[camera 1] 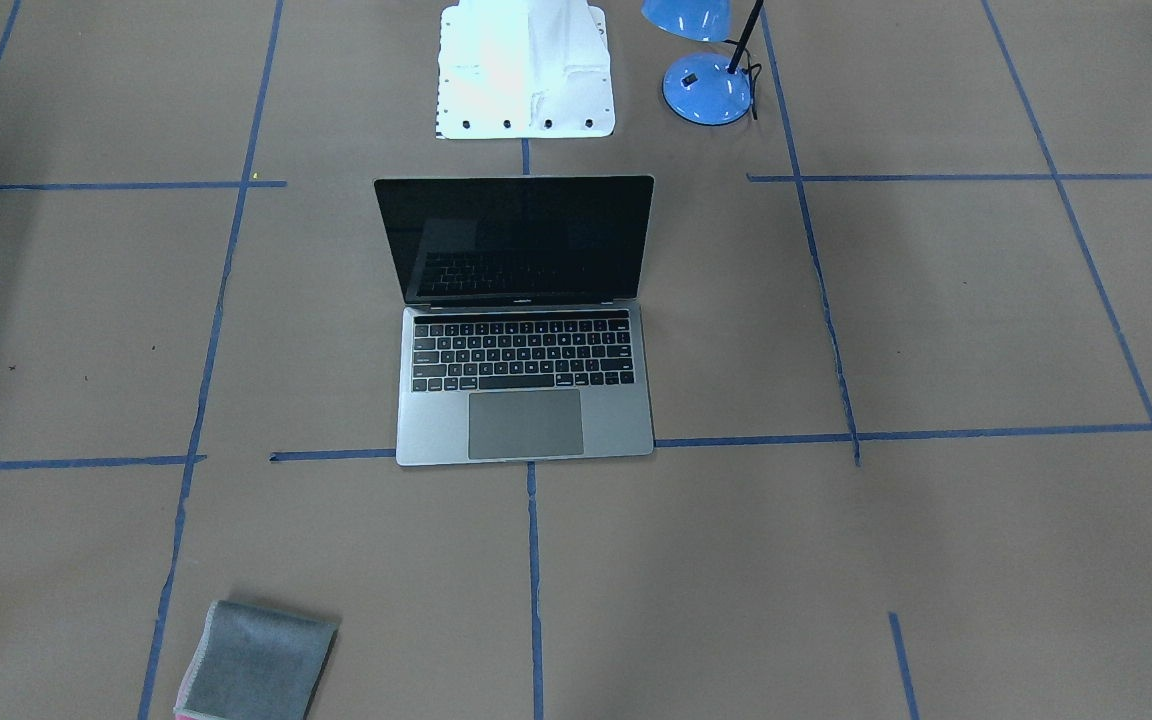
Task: Close laptop
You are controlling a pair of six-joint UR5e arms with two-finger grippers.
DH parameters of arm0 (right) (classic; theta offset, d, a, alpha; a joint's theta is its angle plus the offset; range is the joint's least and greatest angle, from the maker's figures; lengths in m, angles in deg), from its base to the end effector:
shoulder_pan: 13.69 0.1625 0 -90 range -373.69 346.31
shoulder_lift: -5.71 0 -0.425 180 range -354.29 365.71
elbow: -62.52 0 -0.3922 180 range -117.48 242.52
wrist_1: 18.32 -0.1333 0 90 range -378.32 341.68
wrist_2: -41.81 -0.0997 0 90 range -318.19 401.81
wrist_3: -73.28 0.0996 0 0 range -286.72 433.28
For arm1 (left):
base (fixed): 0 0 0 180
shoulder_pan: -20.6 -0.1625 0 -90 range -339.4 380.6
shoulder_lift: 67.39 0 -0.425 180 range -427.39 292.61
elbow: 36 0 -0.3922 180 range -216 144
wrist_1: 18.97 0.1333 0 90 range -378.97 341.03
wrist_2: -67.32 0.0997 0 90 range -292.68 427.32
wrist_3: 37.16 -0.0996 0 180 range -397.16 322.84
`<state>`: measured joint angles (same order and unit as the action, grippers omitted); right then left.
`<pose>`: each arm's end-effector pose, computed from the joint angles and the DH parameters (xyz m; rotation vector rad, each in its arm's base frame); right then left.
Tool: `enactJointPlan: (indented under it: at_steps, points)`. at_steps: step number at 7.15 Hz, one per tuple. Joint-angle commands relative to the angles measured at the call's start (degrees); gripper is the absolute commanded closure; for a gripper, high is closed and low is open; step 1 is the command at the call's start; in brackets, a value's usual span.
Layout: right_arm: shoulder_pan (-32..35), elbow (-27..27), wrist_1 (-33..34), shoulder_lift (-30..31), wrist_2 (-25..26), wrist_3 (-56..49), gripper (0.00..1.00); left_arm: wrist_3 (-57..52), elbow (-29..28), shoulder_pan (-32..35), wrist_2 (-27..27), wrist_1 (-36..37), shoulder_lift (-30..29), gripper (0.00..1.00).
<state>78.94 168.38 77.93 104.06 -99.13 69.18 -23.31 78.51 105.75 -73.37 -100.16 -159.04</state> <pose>0.0756 -0.4252 0.5923 0.0727 -0.8863 -0.0337 -0.0156 -0.4813 0.4449 0.1363 0.9113 -0.0119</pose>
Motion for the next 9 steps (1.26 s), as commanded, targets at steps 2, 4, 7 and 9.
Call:
enactJointPlan:
  at_steps: [2,4,7,9]
  points:
    - [-3.93,7.13,-0.19,-0.35,-4.52,9.49,0.19,27.90,16.50,-16.62,0.59,1.47,-4.47,0.11]
    - [-10.16,15.65,-0.27,-0.44,-4.69,23.01,0.69,45.03,17.06,-24.20,0.77,1.39,-15.35,0.45]
    - [-26.21,17.89,-23.63,-0.70,-1.99,49.06,0.99,58.35,17.50,-37.37,8.47,1.30,-23.03,0.96]
    - [-46.57,17.80,-39.59,-2.88,16.92,74.31,1.00,65.74,18.90,-46.60,16.54,1.12,-25.58,1.00]
